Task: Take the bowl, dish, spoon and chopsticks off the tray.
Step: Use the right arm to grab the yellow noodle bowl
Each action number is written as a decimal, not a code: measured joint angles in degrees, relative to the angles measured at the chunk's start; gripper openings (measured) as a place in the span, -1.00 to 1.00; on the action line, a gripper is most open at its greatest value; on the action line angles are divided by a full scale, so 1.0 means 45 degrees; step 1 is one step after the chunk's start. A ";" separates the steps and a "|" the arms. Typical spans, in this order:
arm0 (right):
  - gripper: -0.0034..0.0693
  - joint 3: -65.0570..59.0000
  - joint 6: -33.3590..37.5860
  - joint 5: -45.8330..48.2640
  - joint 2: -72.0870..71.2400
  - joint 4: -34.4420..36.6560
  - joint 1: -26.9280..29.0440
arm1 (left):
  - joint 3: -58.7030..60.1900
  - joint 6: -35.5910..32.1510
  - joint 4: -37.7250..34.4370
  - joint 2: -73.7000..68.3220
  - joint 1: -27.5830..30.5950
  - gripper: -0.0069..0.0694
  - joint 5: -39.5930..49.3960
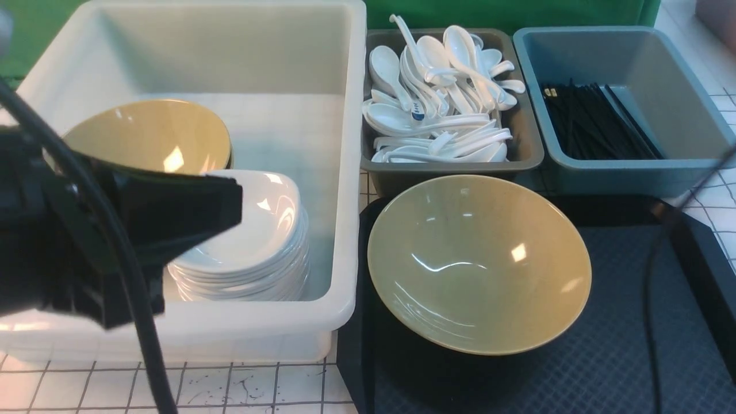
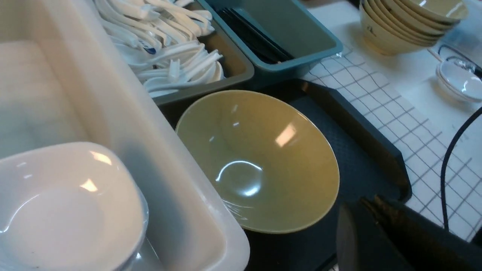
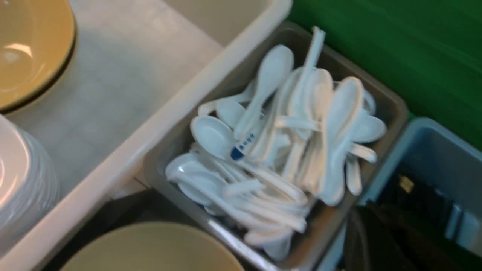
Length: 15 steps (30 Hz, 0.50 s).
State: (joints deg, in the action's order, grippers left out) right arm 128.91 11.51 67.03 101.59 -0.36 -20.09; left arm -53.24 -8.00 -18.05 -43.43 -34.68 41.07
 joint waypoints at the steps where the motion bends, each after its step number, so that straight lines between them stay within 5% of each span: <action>1: -0.84 -0.0639 -0.0222 0.0012 -0.0675 -0.0226 0.0000 | 0.0000 -0.0181 -0.0192 0.0000 0.0000 -0.82 0.0086; 9: -0.81 -0.8839 -0.3210 0.0000 -0.4580 -0.0985 0.0000 | 0.0000 -0.1875 -0.1916 0.0000 0.0000 -0.82 0.0467; 15: -0.42 -1.3315 -0.5535 -0.1891 -0.4445 -0.0885 0.0132 | 0.0000 -0.3488 -0.3468 0.0014 0.0000 -0.82 0.0236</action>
State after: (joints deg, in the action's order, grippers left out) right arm 68.99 -13.39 58.52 81.59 -4.34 -19.50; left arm -53.24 -23.69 -33.65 -43.37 -34.68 42.14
